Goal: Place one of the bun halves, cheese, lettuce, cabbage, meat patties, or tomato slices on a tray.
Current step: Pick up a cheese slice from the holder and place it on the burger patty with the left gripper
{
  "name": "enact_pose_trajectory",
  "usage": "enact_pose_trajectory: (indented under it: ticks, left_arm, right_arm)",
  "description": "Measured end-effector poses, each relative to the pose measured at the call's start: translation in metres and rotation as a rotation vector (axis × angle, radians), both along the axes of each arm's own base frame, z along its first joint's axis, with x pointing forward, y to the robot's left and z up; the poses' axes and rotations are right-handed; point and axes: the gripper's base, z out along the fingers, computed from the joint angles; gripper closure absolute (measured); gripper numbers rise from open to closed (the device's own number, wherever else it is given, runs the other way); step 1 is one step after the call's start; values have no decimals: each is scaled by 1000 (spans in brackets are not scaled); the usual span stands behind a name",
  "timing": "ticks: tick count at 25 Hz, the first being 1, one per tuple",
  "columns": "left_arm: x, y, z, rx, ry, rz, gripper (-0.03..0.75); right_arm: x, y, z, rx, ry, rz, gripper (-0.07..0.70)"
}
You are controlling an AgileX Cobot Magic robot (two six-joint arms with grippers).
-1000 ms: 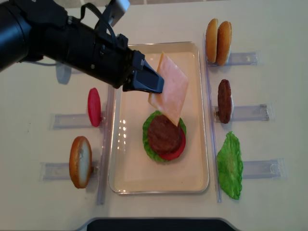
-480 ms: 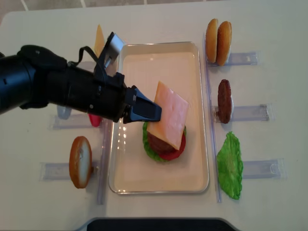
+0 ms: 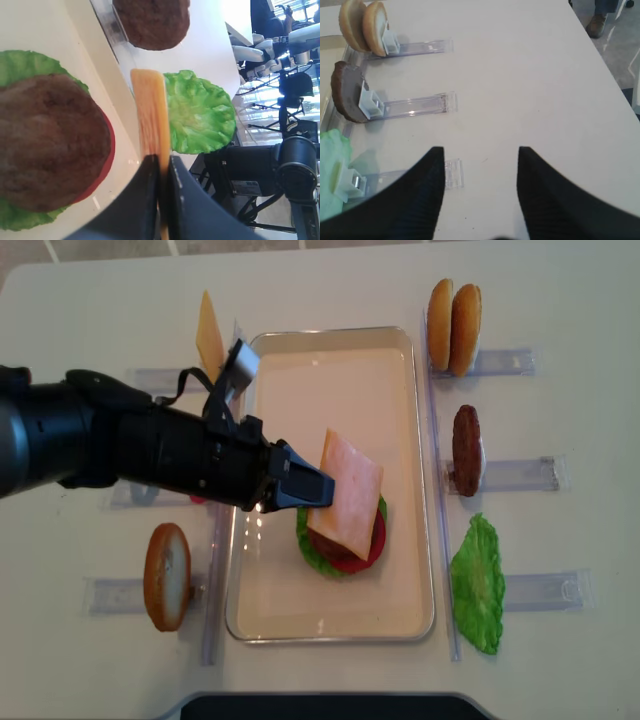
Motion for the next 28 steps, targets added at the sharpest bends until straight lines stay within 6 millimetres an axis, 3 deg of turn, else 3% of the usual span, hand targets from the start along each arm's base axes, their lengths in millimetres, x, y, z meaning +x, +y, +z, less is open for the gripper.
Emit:
enact_pose_trajectory:
  ticks: [10,28]
  left_arm:
    - [3,0,-13,39,5,-10,697]
    - [5,4,-17,91,-20,-11,697]
  right_arm:
    - [0,0,0,0,0,0,280]
    - [0,0,0,-1,0,0,280]
